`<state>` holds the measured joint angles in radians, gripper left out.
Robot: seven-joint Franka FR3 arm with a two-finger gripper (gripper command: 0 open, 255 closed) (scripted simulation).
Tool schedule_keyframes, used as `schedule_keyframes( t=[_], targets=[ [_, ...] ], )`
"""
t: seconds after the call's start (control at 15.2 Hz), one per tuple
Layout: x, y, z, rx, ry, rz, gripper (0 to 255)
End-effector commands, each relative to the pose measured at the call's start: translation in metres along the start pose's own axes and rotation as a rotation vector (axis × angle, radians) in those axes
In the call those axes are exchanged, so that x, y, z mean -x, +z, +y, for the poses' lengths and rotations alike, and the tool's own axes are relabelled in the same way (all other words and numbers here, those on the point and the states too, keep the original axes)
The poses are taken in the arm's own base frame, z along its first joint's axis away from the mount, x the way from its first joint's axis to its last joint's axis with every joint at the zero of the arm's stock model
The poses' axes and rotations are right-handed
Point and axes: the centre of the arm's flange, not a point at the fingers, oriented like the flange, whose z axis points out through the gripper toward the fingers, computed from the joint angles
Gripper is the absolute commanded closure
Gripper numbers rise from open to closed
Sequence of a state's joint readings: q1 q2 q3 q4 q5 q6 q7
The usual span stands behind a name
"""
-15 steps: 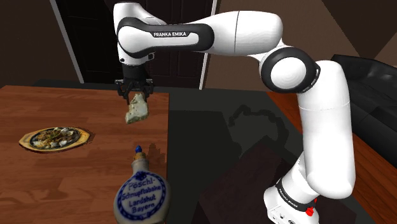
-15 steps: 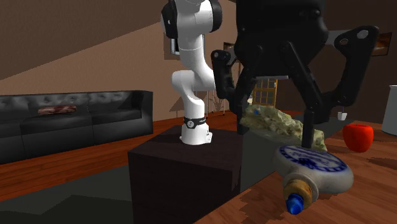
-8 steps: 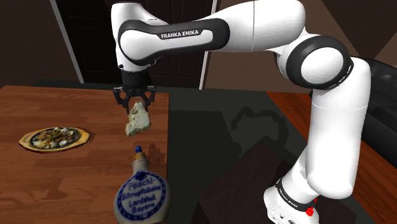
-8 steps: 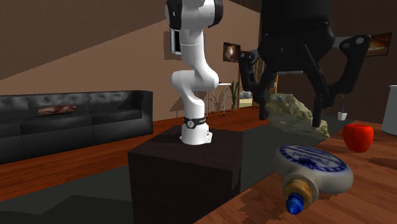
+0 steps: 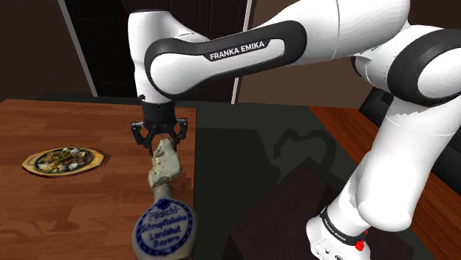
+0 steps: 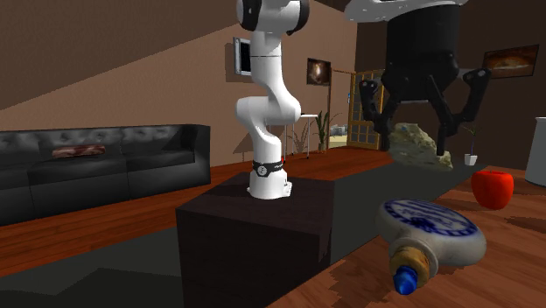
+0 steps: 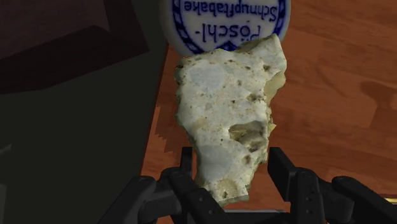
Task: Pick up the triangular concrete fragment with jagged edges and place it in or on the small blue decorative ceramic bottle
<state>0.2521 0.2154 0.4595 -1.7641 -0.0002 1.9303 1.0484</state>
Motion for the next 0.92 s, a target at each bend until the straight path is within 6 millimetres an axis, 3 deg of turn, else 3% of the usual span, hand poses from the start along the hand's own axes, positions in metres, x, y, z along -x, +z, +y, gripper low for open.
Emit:
schedule_keyframes(
  t=[0.0,0.4,0.86],
  targets=[
    [0.025,0.003,-0.002,0.0,0.001,0.0,255],
    [0.104,0.012,-0.004,0.0,0.001,0.0,255],
    [0.1,0.049,-0.003,0.0,0.001,0.0,255]
  ],
)
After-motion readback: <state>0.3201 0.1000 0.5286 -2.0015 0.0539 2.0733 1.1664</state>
